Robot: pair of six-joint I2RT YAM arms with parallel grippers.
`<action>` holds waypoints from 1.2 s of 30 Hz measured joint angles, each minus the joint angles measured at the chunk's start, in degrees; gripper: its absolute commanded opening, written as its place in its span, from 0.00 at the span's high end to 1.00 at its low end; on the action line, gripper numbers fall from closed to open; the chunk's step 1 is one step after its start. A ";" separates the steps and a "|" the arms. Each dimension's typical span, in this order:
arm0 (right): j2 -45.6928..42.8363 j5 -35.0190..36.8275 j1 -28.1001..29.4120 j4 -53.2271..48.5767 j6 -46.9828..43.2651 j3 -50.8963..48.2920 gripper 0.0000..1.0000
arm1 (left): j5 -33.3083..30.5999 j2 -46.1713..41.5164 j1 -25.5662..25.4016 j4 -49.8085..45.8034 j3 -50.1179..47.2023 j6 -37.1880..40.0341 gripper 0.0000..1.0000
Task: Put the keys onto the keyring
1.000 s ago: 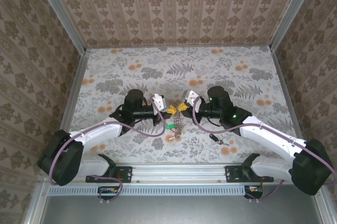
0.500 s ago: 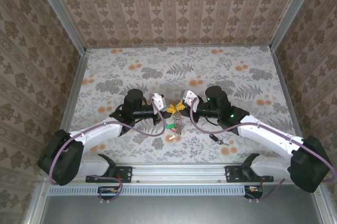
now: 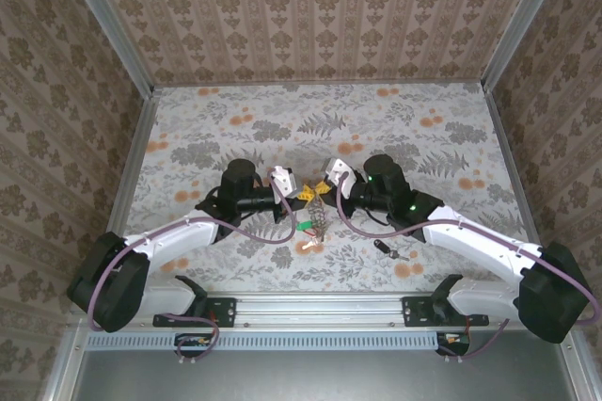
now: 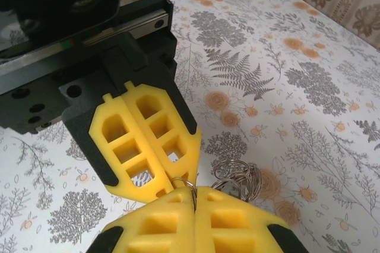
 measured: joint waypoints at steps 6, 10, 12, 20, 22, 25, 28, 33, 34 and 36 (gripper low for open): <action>0.04 2.86 0.09 -3.17 3.74 1.88 1.00 | -0.55 0.00 -0.04 0.31 0.00 0.04 1.00; 0.96 3.76 0.07 -6.32 6.58 4.17 1.00 | -0.87 0.00 -0.09 0.76 0.00 0.17 1.00; 1.88 3.82 0.07 -8.00 7.67 5.55 0.99 | -1.07 0.04 -0.09 0.74 0.00 0.20 1.00; 4.68 3.58 -0.28 -13.22 11.15 8.96 0.92 | -2.23 0.15 -0.11 2.54 -1.38 0.17 1.00; 5.35 2.64 -0.63 -14.14 12.26 9.05 0.88 | -2.73 0.15 -0.20 4.17 -2.16 0.13 1.00; 6.27 1.27 -1.46 -14.91 13.73 9.05 0.84 | -3.02 0.15 -0.44 5.57 -2.62 0.04 1.00; 6.91 0.50 -2.47 -15.63 14.80 9.07 0.77 | -2.93 0.15 -0.48 7.26 -3.23 -0.02 1.00; 7.48 0.13 -3.32 -16.35 16.55 9.07 0.75 | -2.75 0.15 -0.74 8.79 -3.67 -0.02 1.00; 7.48 0.11 -3.41 -16.44 16.90 9.07 0.74 | -2.73 0.15 -0.74 8.98 -3.76 -0.02 1.00; 7.43 0.11 -3.56 -16.41 17.03 9.01 0.74 | -2.73 0.15 -0.76 9.53 -3.98 -0.04 1.00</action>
